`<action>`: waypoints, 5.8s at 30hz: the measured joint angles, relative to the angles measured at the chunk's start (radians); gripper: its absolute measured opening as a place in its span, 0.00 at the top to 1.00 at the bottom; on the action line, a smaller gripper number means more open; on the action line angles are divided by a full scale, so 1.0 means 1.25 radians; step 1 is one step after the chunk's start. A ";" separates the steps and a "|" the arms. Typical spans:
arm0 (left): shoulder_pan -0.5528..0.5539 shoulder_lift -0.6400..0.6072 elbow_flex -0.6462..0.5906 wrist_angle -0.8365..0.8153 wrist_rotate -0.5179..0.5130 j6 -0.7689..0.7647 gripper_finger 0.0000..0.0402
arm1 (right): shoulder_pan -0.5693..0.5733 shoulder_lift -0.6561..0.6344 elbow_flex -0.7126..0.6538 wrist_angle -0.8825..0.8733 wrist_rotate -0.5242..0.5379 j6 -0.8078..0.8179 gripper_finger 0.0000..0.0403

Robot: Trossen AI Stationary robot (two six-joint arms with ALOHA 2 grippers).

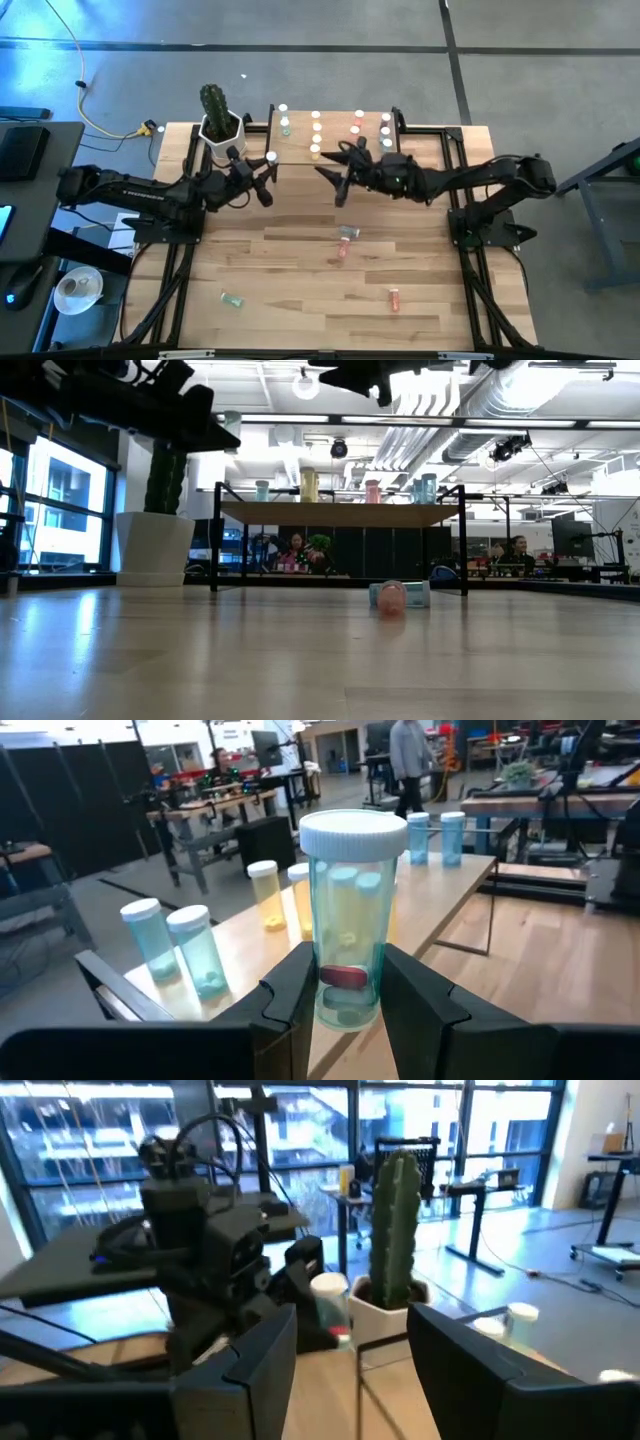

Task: Pick and place medicine bottles onto shelf by color
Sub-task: Put the light blue pill bottle on the shelf aligned with the other light blue pill bottle

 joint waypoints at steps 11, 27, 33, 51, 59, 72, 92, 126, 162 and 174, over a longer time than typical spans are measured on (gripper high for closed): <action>0.082 0.000 0.000 -0.002 0.126 -0.042 0.78 | -0.080 0.000 0.169 -0.193 -0.074 -0.105 0.54; 0.131 0.000 0.000 -0.011 0.200 -0.017 0.78 | -0.156 0.198 0.467 -0.390 -0.222 -0.149 0.54; 0.130 0.000 0.000 -0.034 0.206 0.000 0.78 | -0.155 0.288 0.556 -0.481 -0.278 -0.166 0.54; 0.130 0.001 0.001 -0.024 0.223 0.010 0.78 | -0.155 0.382 0.577 -0.478 -0.368 -0.213 0.54; 0.127 0.001 0.001 -0.018 0.250 0.022 0.78 | -0.155 0.386 0.577 -0.472 -0.368 -0.210 0.54; 0.127 0.001 0.001 0.007 0.282 0.022 0.78 | -0.153 0.386 0.577 -0.477 -0.370 -0.205 0.59; 0.127 0.001 0.001 0.019 0.290 0.022 0.78 | -0.153 0.386 0.576 -0.472 -0.397 -0.164 0.72; 0.127 0.000 0.001 0.017 0.316 -0.023 0.53 | -0.153 0.386 0.575 -0.494 -0.378 -0.164 0.75; 0.127 -0.262 0.001 -0.192 0.216 -0.041 0.51 | -0.239 0.444 0.518 -0.259 -0.249 0.005 0.75; 0.127 -0.264 0.001 -0.200 0.215 -0.029 0.51 | -0.221 0.495 0.518 -0.224 -0.079 0.042 0.75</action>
